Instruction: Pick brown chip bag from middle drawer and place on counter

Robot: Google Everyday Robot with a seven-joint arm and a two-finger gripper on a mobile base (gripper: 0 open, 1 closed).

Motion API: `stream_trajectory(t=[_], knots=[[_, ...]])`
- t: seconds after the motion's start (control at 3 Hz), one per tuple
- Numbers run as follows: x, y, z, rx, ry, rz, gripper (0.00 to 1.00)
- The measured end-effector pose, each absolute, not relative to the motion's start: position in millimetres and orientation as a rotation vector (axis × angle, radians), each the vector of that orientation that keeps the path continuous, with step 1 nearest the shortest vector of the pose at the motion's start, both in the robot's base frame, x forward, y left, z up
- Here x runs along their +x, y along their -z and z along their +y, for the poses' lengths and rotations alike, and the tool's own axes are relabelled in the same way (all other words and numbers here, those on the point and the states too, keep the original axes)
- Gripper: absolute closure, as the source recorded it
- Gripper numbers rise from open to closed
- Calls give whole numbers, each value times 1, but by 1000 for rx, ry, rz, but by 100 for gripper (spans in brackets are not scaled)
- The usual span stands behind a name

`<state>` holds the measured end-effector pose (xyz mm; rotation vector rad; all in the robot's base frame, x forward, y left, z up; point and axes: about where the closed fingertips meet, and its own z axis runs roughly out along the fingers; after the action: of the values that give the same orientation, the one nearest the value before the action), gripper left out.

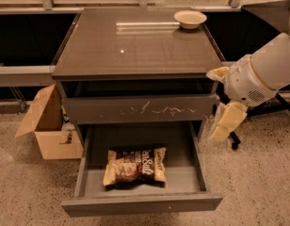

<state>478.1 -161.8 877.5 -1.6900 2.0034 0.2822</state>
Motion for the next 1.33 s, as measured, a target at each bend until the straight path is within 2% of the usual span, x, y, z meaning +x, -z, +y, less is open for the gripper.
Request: stream_trajectory(t=[0.67,1.0,1.33], knots=[[495,-793,-132,-1683,-409,1887,0],[510,-728,-107,-1663,-538,1870,0],[510,-725,-106,-1663,-544,1871,0]])
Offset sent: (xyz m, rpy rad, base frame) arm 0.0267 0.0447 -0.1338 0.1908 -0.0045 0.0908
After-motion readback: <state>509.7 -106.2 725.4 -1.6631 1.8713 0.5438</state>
